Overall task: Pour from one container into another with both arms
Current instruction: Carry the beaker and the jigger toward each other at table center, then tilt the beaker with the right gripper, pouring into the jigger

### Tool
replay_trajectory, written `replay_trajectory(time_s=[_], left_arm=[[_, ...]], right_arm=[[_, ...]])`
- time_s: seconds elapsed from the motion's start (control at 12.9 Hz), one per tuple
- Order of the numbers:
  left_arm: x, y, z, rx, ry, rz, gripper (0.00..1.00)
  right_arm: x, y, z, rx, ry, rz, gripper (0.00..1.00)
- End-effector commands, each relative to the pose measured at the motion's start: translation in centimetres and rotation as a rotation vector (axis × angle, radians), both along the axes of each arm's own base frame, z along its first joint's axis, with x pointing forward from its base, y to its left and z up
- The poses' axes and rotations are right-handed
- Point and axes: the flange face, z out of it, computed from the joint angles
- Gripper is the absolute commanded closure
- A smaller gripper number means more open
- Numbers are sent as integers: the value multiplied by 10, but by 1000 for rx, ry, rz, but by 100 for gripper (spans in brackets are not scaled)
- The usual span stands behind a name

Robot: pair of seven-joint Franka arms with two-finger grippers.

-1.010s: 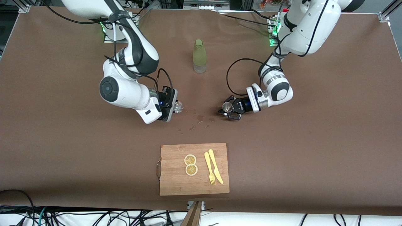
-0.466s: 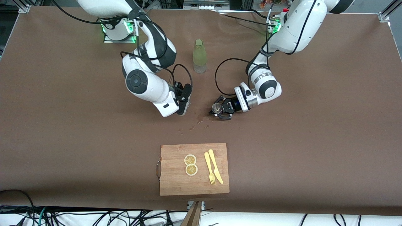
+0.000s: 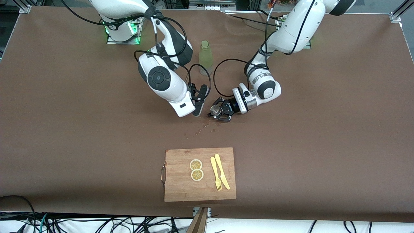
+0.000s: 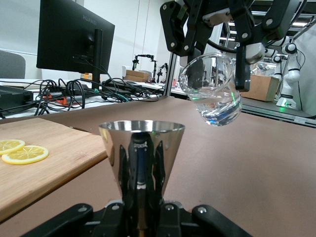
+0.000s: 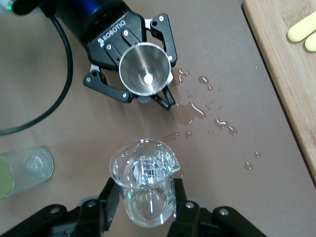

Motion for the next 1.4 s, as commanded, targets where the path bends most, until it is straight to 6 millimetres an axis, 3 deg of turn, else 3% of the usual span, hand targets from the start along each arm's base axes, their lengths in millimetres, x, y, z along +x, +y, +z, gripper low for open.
replay_trajectory(time_s=[0.0, 0.62, 1.32], left_arm=[[3, -10, -5, 44, -97, 21, 100], [2, -21, -4, 69, -92, 38, 100], [0, -28, -7, 104, -84, 56, 100]], right_arm=[[-6, 16, 3, -36, -26, 8, 76], [-20, 28, -5, -138, -54, 18, 76], [-5, 35, -5, -121, -67, -18, 76]])
